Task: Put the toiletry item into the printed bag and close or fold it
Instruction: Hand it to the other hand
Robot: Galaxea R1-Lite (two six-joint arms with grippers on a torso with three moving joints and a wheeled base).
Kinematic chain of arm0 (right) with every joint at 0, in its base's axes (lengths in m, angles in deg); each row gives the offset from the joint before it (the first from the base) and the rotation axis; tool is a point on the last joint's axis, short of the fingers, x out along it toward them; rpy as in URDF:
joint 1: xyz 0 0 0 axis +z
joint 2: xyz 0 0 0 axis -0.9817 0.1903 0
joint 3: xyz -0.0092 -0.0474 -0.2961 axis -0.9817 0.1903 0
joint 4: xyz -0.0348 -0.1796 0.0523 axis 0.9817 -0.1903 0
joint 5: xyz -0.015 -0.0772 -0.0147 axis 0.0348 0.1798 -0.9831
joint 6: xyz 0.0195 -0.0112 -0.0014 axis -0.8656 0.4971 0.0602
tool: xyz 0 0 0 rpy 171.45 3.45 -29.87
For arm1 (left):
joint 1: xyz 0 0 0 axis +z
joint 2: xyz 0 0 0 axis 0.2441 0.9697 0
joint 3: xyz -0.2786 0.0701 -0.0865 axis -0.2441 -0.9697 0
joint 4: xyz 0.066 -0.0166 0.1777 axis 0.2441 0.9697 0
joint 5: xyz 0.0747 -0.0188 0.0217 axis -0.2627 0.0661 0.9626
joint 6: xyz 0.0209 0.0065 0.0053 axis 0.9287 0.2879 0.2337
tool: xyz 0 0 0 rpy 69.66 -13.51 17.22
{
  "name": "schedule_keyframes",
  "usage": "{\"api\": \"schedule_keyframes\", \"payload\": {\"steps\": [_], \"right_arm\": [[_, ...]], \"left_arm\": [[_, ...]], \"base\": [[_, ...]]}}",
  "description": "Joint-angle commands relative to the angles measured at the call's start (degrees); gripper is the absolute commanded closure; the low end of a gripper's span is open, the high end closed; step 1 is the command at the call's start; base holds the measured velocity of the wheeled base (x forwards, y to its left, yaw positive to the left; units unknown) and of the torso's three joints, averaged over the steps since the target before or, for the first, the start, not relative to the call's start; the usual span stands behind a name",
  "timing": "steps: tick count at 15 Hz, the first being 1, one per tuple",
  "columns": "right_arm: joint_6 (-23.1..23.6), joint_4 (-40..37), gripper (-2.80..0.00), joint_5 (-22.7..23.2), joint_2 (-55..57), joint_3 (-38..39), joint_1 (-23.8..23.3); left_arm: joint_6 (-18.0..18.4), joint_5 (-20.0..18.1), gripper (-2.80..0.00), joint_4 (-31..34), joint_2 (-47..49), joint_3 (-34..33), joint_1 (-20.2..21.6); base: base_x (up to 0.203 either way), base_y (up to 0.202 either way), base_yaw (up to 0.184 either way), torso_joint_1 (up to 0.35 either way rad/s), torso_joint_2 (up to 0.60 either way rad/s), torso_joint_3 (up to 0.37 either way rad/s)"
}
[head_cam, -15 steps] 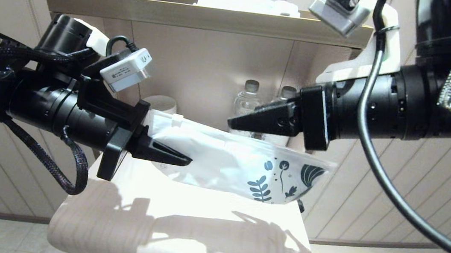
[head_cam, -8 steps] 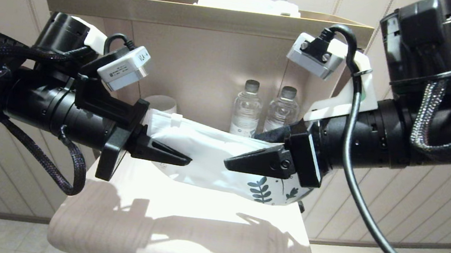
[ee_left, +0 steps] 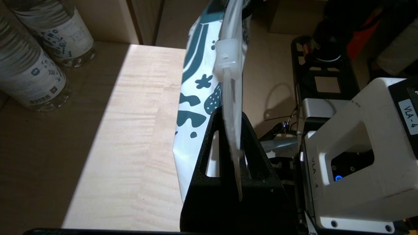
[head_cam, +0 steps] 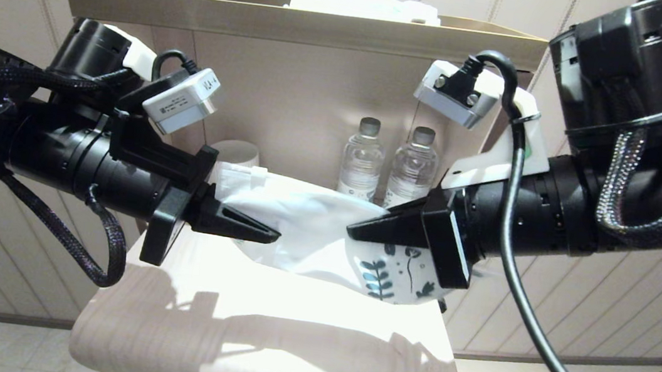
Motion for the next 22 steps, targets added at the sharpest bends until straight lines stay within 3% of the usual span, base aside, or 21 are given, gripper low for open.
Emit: {"api": "schedule_keyframes", "payload": {"steps": [1, 7, 8, 19, 22], "right_arm": [[0.25, -0.05, 0.0, 0.09, 0.08, 0.08, 0.11], [0.69, 0.13, 0.0, 0.17, 0.35, 0.24, 0.28], [0.69, 0.13, 0.0, 0.17, 0.35, 0.16, 0.28], [7.52, -4.3, 0.0, 1.47, -0.27, 0.55, 0.85], [10.31, -5.1, 0.0, 1.58, -0.09, -0.16, 2.21]], "left_arm": [[0.31, -0.29, 0.0, 0.11, 0.04, -0.08, -0.01], [0.83, -0.27, 0.0, 0.11, -0.56, -0.82, -0.01], [0.92, -0.18, -2.8, 0.05, -0.62, -1.09, 0.08], [1.47, -0.44, -2.8, -2.0, -0.27, -0.61, 3.33], [5.63, -0.45, -2.8, -1.67, 1.76, -1.33, 3.33]], "base": [[0.0, 0.0, 0.0, 0.0, 0.0, 0.0], [0.0, 0.0, 0.0, 0.0, 0.0, 0.0], [0.0, 0.0, 0.0, 0.0, 0.0, 0.0], [0.0, 0.0, 0.0, 0.0, 0.0, 0.0], [0.0, 0.0, 0.0, 0.0, 0.0, 0.0]]}}
